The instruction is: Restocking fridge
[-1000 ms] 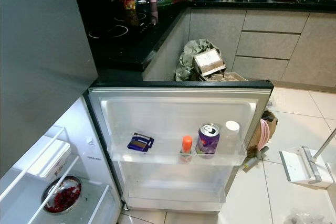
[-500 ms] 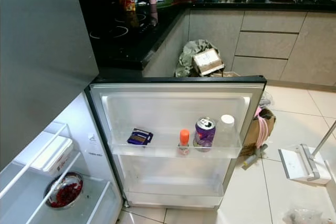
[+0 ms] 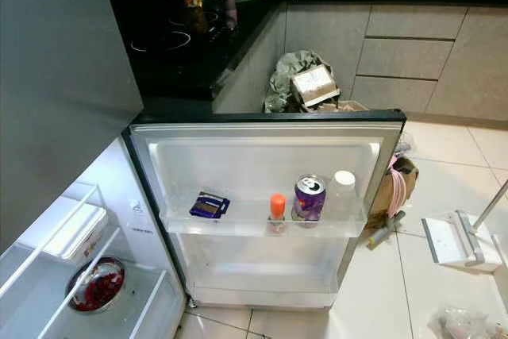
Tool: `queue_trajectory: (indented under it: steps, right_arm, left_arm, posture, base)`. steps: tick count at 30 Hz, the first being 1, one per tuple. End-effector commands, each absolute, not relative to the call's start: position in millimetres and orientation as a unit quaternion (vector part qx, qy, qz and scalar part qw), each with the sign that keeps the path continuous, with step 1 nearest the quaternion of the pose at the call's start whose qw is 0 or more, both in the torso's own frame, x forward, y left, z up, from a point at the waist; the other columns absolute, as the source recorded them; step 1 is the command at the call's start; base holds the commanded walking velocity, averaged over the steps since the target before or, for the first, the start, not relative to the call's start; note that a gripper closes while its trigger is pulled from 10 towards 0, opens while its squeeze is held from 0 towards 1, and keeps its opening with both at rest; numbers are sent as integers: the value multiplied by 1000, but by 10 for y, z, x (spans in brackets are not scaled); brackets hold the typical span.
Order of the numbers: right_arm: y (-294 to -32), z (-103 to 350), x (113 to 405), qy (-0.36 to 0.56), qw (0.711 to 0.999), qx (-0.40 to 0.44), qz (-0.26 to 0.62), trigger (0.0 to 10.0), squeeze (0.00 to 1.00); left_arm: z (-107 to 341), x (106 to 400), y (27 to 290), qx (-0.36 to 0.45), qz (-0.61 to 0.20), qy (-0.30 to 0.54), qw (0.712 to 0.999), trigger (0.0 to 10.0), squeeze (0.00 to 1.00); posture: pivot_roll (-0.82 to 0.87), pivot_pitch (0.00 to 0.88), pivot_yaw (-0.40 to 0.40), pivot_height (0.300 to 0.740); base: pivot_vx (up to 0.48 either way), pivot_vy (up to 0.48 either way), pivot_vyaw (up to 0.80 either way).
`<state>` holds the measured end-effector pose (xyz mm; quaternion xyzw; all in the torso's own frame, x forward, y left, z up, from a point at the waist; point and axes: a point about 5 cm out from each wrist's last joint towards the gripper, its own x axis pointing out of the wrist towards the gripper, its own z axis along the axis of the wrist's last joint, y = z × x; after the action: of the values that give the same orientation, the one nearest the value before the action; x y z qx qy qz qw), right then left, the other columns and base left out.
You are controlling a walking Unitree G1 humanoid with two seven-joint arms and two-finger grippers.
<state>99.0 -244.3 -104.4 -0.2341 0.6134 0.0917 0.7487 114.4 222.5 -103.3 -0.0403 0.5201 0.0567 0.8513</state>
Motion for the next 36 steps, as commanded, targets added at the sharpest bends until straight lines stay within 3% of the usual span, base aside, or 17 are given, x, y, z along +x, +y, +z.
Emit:
queue_trajectory:
  steps: [1, 26, 36]
  right_arm:
    - [-2431, -1052, 970, 615, 747, -233, 93, 10000, 0]
    - [-2417, -1058, 962, 617, 743, -239, 103, 10000, 0]
    - [-2413, -1053, 980, 612, 749, -232, 102, 10000, 0]
  left_arm:
    - [-1029, 1125, 2270, -42, 63, 521, 850, 10000, 0]
    - [-1053, 1154, 2088, -73, 21, 527, 847, 10000, 0]
    - [-1061, 1129, 2065, -94, 16, 526, 845, 10000, 0]
  posture:
    - [-86, 0, 27, 740]
    - [-77, 0, 23, 740]
    - [-82, 0, 16, 740]
  base:
    - [0, 0, 0]
    - [0, 0, 0]
    - [0, -381, 0]
